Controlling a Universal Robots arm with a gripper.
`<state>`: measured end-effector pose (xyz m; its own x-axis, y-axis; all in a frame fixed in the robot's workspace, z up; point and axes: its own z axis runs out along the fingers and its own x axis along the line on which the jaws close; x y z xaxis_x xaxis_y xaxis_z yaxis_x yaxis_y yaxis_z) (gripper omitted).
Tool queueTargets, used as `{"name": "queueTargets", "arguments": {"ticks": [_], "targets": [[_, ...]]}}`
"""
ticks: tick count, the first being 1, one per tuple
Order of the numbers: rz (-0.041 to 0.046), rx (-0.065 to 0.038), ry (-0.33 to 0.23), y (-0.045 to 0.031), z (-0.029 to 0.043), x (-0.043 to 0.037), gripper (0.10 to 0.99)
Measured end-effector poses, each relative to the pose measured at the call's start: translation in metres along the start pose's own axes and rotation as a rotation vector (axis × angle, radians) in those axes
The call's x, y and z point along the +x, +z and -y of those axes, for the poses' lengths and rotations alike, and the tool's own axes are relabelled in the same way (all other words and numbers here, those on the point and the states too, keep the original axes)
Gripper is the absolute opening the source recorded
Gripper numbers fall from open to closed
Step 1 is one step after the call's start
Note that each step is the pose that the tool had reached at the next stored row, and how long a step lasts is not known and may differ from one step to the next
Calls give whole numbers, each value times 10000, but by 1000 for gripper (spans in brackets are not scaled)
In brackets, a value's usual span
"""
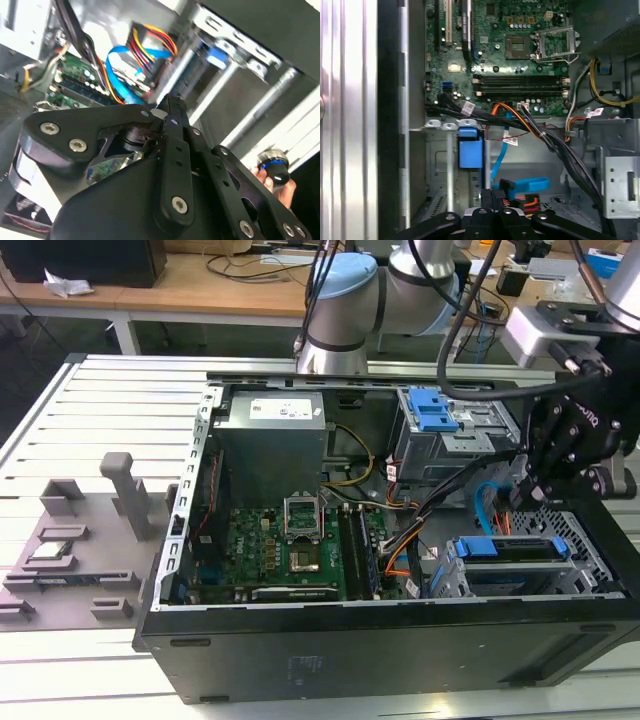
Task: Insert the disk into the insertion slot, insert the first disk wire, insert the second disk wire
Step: 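Insert the first disk wire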
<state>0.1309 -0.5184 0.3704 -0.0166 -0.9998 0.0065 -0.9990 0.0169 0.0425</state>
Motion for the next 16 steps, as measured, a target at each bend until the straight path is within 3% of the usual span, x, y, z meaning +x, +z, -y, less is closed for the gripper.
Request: {"name": "queueTargets", "arguments": {"ticks": [3, 7, 11, 13, 14, 15, 16], "targets": [[0, -1, -1, 11, 56, -94, 106], [-26, -1, 1, 10, 106, -150, 106], [-29, -1, 1, 9, 112, -152, 114], [-29, -1, 1, 9, 113, -152, 239], [-29, -1, 1, 9, 113, -152, 239], [-45, 0, 2, 15, 113, -152, 239], [-116, 0, 5, 34, 115, -156, 239]]}}
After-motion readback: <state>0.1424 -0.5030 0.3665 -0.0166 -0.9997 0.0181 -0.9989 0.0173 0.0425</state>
